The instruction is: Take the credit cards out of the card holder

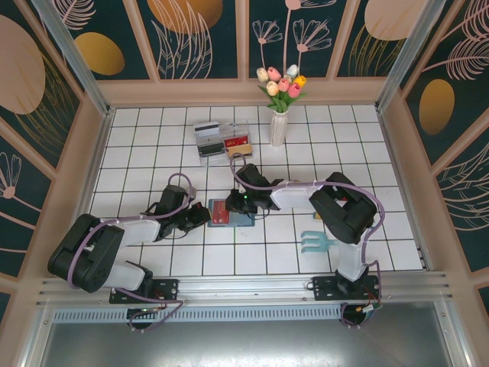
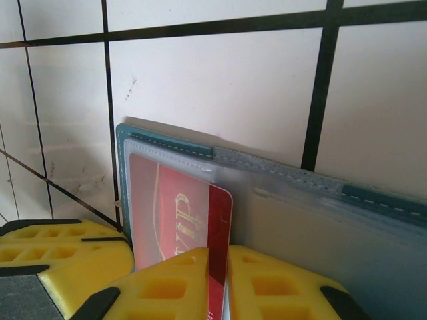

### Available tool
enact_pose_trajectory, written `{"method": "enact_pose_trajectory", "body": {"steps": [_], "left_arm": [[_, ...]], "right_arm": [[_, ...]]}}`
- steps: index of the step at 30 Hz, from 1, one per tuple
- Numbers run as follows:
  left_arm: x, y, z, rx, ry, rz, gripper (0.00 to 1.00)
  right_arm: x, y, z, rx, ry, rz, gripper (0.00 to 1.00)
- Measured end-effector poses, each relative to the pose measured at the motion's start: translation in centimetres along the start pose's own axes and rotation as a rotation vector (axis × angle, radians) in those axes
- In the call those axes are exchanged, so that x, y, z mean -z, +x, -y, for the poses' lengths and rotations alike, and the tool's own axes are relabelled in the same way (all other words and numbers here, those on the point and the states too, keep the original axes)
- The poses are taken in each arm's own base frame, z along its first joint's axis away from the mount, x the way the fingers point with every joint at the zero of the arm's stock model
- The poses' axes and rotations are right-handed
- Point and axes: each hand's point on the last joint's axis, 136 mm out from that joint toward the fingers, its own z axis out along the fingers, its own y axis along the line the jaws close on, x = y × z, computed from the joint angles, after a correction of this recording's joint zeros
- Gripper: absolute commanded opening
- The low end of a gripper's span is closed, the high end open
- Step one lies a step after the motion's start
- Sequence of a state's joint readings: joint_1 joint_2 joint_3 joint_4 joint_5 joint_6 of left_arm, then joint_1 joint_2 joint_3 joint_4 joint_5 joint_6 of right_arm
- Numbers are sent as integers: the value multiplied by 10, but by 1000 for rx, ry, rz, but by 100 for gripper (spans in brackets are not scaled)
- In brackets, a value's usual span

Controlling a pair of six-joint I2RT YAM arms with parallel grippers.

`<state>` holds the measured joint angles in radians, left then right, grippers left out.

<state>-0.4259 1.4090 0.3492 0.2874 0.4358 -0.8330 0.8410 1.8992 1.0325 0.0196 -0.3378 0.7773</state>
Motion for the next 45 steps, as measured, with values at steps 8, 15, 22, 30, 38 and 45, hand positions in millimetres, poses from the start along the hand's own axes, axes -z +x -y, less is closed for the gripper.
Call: {"method": "enact_pose_trajectory", "body": {"steps": [8,15,22,30,38,45], "left_arm": [[1,0,-1,1,-4,4,8],[14,-1,3,-2,-14,30,13],[24,-7,19,-27,31,55,12],[16,-16,27,-48,30,36,4],[-5,-9,20,-76,-5,-55,1],[-12,-7,14,-100,-22,-79,0]], "right_arm": [[0,0,0,4,0,0,9],[6,-2,3,15,22,11,9],[8,-1,6,24,32,10,9],[8,-1,6,28,32,9,7],[8,-1,6,28,31,8,7],[7,3,7,27,5,-10,19]]}}
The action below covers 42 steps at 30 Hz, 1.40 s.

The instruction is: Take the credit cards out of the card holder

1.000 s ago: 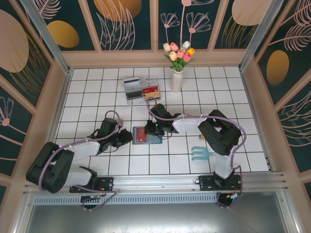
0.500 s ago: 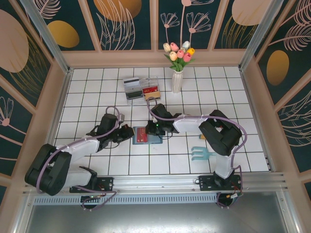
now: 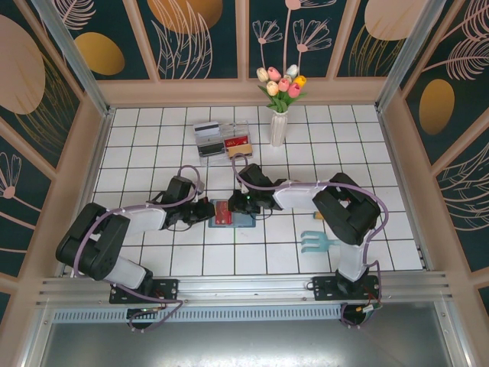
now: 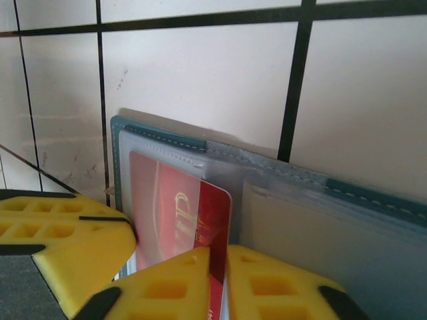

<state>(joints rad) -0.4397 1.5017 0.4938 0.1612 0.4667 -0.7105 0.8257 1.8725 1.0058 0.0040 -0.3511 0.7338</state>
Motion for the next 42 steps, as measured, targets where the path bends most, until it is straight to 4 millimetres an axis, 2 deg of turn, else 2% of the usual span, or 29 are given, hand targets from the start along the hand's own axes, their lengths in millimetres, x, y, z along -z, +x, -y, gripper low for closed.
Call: {"method": "enact_pose_trajectory", "body": {"steps": [6,12,15,18,21,27,33,38,42], "left_arm": [[-1,0,0,-26,-1,-1,0],[-1,0,-1,-29,-1,-1,2],[0,-1,-1,-30,-3,3,5],[0,-1,-1,-31,-6,6,15],[0,-1,0,-35,-9,9,20],[0,-1,1,-35,-6,11,18],[0,-1,1,-30,-4,10,17],[3,-2,4,-31,3,16,22],[7,-5,10,-28,18,31,26]], "right_arm": [[0,2,-2,-1,-20,-15,17],[-1,2,-1,-9,-27,-26,10],[0,1,0,-13,-26,-24,7],[1,0,1,-17,-27,-21,6],[5,1,1,-16,-33,-12,6],[19,5,7,-31,-41,4,6],[21,6,7,-44,-57,12,2],[27,8,8,-51,-67,23,1],[40,9,6,-59,-107,48,0]]}}
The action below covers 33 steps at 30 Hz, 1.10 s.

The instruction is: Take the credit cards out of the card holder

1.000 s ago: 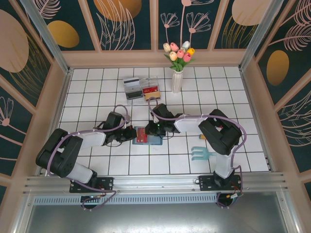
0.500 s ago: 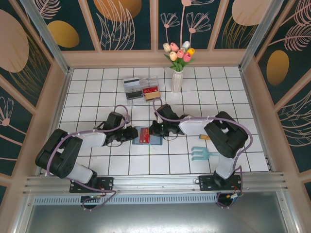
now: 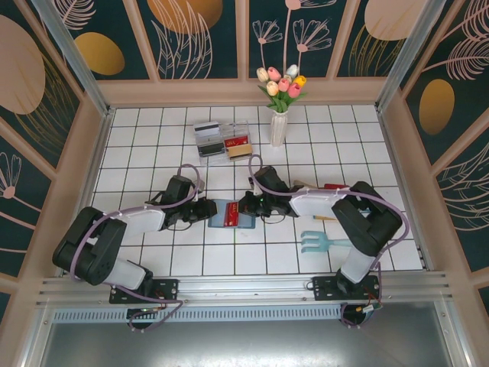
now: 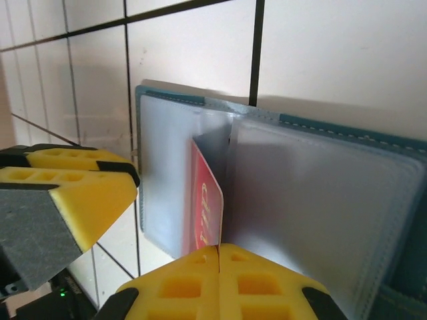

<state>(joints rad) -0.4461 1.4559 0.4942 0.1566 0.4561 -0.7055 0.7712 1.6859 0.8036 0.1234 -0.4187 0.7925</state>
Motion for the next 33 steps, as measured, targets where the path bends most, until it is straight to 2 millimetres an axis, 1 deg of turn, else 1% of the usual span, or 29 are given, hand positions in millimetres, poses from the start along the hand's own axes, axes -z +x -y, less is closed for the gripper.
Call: {"method": "enact_pose_trajectory", "body": {"steps": [4,8,12,18,23,26,27,28,30,33], "left_arm": [[2,-2,6,18,23,6,36],[4,-8,22,30,97,17,44],[7,-13,35,39,157,32,55],[15,-11,55,65,265,21,60],[25,-12,77,56,363,11,66],[30,-12,87,46,412,3,65],[31,-12,90,45,427,-3,64],[32,-12,93,43,442,-6,57],[35,-11,99,42,477,-16,50],[40,-9,107,47,537,-26,34]], "right_arm": [[12,-2,-2,-11,-41,29,0],[19,-5,0,-24,-64,44,0],[28,-6,0,-28,-89,55,0],[49,-15,-9,-36,-190,99,0],[59,-20,-23,-40,-300,107,0],[66,-24,-37,-35,-370,109,0],[68,-25,-43,-28,-395,109,0],[70,-26,-47,-24,-415,109,0],[75,-27,-57,-13,-460,107,0],[79,-26,-67,7,-516,90,0]]}}
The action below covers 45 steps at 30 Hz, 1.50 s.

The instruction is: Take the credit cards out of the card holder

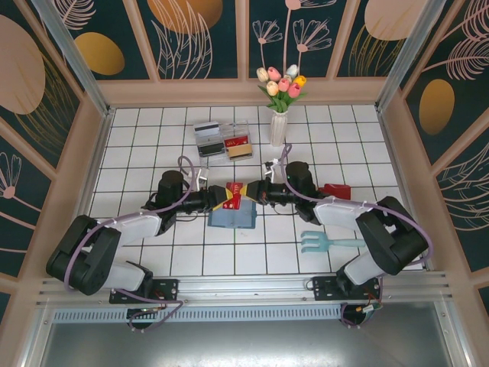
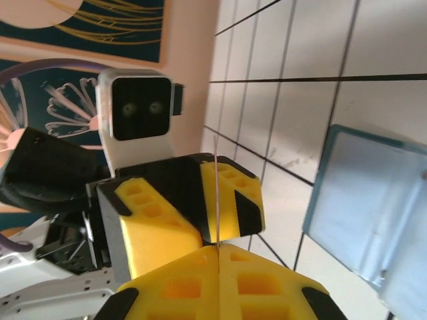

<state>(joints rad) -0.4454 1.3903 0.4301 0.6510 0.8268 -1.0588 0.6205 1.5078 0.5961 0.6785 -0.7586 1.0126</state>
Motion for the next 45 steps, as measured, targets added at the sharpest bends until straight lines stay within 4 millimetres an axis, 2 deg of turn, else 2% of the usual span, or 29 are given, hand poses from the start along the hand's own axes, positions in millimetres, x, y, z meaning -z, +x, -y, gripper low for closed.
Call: {"method": "enact_pose_trajectory", "body": {"steps": [4,6,7,8,12,15,22,26,30,35,45], "left_arm": [[2,2,14,1,68,-7,19],[4,2,21,-4,93,-5,4],[5,1,26,-17,108,-1,0],[7,0,32,-29,121,7,0],[13,-2,44,-53,144,35,0],[19,-4,54,-71,160,67,0],[34,-20,80,-100,195,183,0],[38,-30,92,-95,216,231,0],[41,-35,97,-78,236,259,0],[45,-40,102,-69,248,289,0],[45,-43,98,-53,231,308,0]], "right_arm": [[-1,3,-4,-2,-34,-26,0],[0,3,-7,2,-48,-30,1],[0,2,-8,3,-51,-28,3],[1,1,-9,2,-57,-26,8],[2,-1,-16,19,-89,-16,38],[3,-3,-17,12,-91,4,48],[1,-8,-39,39,-124,68,49],[-2,-10,-54,57,-161,83,44],[-1,-16,-64,78,-189,104,42],[-1,-21,-67,84,-195,135,54],[-1,-24,-68,83,-191,159,57]]}}
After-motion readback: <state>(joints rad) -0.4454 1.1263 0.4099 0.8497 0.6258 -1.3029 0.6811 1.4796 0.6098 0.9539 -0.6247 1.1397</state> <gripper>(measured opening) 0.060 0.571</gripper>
